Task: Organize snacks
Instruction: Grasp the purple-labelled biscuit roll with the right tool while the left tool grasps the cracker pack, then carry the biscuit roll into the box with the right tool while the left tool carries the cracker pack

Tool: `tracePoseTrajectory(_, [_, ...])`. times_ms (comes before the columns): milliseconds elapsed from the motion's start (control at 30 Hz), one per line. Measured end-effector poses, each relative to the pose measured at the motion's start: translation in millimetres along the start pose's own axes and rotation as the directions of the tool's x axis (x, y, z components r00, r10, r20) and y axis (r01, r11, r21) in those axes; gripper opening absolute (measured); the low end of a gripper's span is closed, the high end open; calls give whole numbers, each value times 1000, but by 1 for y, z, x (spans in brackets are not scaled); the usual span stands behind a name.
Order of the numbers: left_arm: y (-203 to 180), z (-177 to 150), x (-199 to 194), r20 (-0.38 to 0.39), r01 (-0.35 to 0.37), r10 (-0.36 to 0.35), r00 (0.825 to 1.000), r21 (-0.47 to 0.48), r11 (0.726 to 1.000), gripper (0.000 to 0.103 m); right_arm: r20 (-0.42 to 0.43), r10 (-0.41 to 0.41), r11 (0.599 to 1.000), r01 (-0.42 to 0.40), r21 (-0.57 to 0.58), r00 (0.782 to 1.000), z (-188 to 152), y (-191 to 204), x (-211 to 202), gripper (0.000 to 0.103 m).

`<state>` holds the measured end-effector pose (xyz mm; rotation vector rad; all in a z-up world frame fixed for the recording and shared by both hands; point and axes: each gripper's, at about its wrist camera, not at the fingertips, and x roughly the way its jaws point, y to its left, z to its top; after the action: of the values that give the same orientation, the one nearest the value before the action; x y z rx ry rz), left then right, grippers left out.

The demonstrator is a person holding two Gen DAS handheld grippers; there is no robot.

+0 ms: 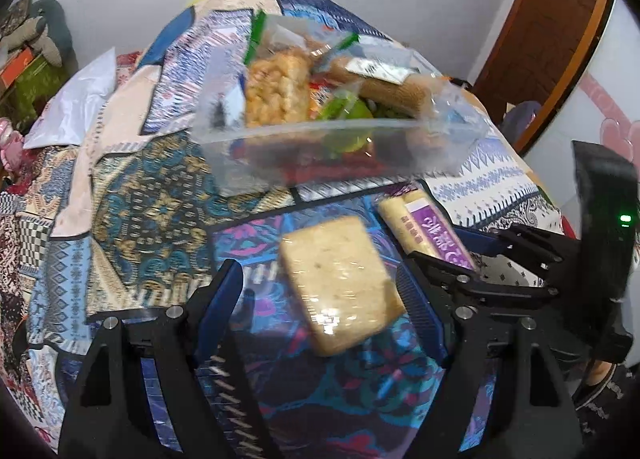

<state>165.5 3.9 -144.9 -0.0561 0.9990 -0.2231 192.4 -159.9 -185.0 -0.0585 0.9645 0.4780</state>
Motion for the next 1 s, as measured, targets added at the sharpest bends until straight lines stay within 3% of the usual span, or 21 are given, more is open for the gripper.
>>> tracePoseTrajectory(300, [-16,-2,34,-38,-25,24,999,-28,999,78,30,-17,999,16,43,999,-15,-23,-26,44])
tracePoseTrajectory(400, [-17,-5,37,-31,-36,35,999,-24,999,63,42,-20,998,18,52,999,-16,-27,-32,44])
tracePoseTrajectory(567, [-20,-8,28,-7,-52,52,999,0,999,56,65,-23,997,18,75,998,-15,-33,-41,44])
tracePoseTrajectory(1000, [-20,17,-21,87,-17,19,996,-19,1000,55,162,-30,998,20,64,986,6,-33,-75,44])
